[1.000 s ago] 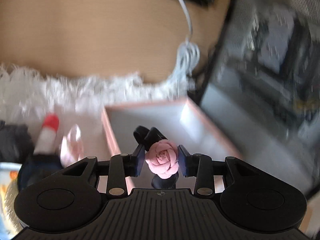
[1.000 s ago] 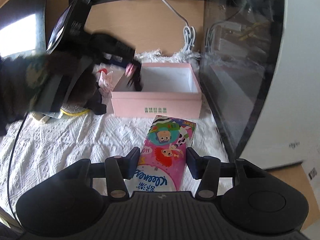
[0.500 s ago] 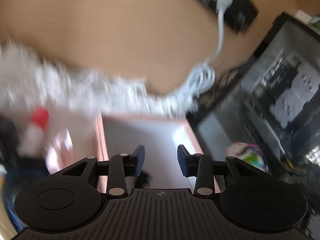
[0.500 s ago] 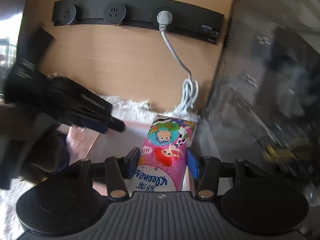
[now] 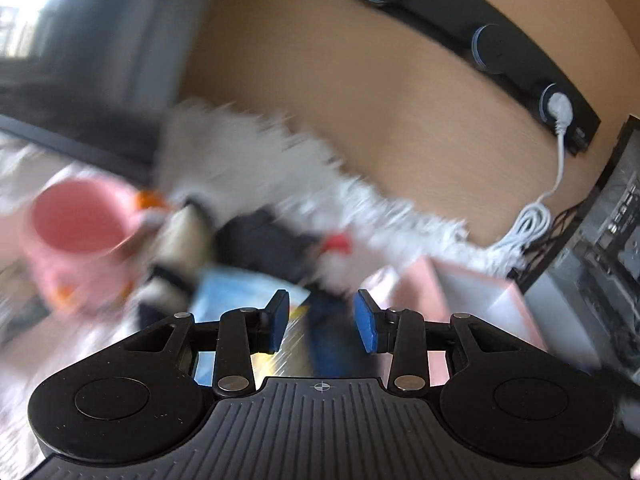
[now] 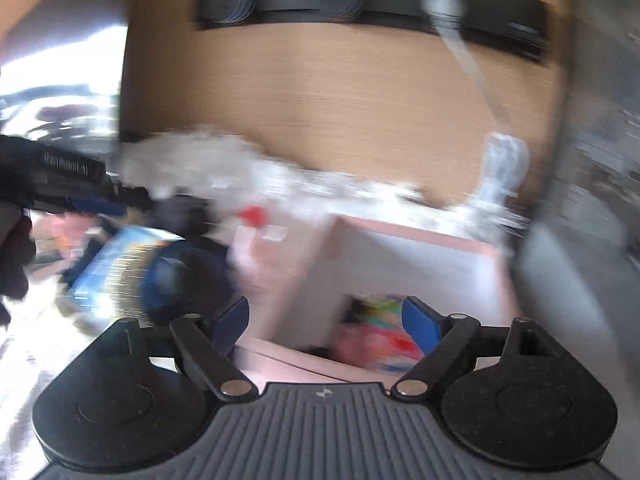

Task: Organize soft objects
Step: 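Carry the tissue pack and rose into the pink box and open both tools, then grasp the pink-white glove from the pile with the right tool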

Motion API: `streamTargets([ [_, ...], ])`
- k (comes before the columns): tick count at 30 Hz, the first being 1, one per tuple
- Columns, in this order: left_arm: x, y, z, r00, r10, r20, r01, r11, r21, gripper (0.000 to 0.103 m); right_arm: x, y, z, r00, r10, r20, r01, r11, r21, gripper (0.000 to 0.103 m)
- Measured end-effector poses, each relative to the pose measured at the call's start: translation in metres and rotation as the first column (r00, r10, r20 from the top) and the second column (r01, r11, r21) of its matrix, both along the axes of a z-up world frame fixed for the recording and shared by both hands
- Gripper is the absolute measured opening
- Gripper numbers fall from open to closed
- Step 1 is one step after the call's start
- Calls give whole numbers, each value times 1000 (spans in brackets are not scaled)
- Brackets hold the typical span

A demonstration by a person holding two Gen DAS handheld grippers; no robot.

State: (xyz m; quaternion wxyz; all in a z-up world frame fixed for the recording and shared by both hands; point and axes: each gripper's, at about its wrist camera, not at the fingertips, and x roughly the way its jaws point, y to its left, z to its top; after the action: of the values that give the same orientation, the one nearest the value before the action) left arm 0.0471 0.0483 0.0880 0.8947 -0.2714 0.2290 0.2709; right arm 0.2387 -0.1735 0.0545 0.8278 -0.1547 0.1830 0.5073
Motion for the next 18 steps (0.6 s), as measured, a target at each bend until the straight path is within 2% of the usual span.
streamTargets([
  [2, -23, -9, -5, 999, 24, -31, -24, 1000, -2, 40, -14, 20, 0, 996, 84, -17, -84, 996, -3, 84],
  [5, -56, -24, -12, 995, 82, -51, -85, 994, -62, 40, -28, 54, -1, 982, 176, -64, -177, 984, -7, 85],
  [8, -87, -40, -10, 994, 68, -85, -75, 994, -86, 40, -23, 92, -5, 961, 228, -156, -234, 972, -19, 85],
  [11, -117, -50, -5, 990, 44, -133, -49, 998, -34, 40, -4, 132, -14, 940, 219, -261, -242, 969, -59, 85],
  [14, -146, -50, -7, 993, 39, -115, -44, 998, -48, 40, 12, 155, -26, 914, 178, -363, -237, 963, -125, 84],
  [16, -156, -47, -11, 996, 39, -85, -45, 996, -81, 40, 12, 147, -31, 879, 143, -455, -216, 970, -110, 73],
  [17, -159, -45, -15, 997, 32, -66, -38, 994, -98, 40, 8, 141, -32, 862, 155, -483, -230, 968, -101, 67],
  [18, -159, -44, -17, 998, 23, -58, -29, 994, -105, 40, -2, 132, -32, 859, 174, -481, -248, 964, -94, 57],
])
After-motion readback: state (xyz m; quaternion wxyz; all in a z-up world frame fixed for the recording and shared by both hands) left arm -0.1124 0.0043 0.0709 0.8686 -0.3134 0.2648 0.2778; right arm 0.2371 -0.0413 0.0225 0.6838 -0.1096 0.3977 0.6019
